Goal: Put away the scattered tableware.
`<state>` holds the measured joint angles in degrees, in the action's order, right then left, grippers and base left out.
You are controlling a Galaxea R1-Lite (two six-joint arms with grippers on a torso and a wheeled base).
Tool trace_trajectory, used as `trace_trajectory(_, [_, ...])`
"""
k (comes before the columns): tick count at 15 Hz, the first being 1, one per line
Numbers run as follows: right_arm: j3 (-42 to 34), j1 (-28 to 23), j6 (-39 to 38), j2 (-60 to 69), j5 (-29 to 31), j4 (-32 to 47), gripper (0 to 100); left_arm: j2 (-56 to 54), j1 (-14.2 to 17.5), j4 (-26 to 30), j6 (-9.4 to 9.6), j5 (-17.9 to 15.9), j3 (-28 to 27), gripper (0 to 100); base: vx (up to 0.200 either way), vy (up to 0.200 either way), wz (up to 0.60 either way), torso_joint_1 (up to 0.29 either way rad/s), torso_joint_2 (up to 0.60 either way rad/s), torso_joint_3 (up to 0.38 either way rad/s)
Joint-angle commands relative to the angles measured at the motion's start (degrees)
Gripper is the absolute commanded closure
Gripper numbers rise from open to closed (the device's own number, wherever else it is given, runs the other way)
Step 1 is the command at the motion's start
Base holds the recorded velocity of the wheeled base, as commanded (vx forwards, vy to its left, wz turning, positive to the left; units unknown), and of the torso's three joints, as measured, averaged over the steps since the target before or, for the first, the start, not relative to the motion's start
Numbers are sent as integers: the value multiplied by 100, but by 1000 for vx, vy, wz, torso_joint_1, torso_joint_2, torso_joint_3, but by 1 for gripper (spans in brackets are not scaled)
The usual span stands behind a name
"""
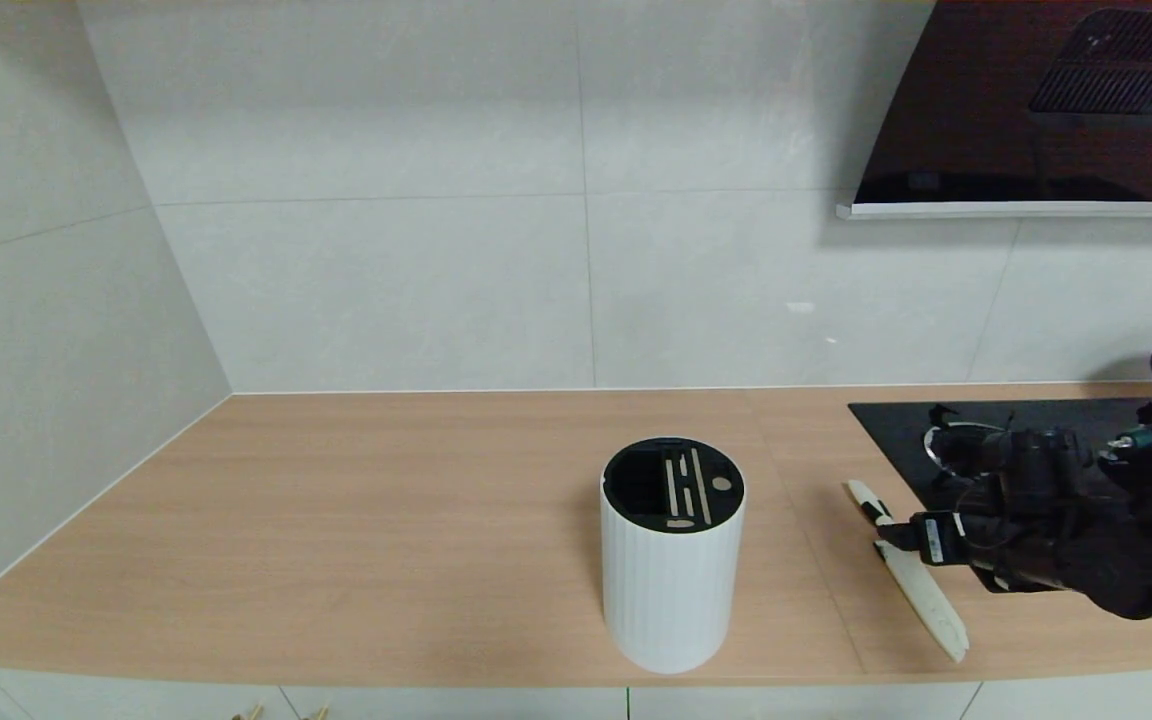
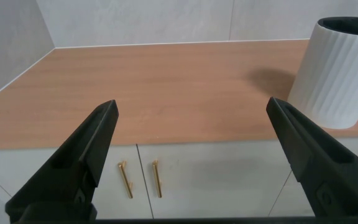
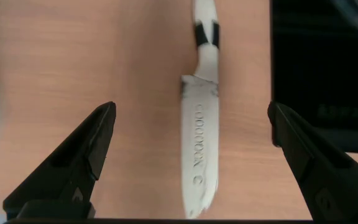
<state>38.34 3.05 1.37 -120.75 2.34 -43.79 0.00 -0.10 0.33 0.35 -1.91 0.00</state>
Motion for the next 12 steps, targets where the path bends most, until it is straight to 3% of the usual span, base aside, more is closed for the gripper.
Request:
trace_trajectory(1, [24, -6, 4, -555, 21, -183, 0, 0, 1, 2, 0, -2, 0, 0, 0, 0, 0, 0, 0, 0])
trace_trajectory(12, [561, 3, -5, -1548, 214, -675, 0, 0, 1, 2, 0, -2, 0, 0, 0, 0, 0, 0, 0, 0])
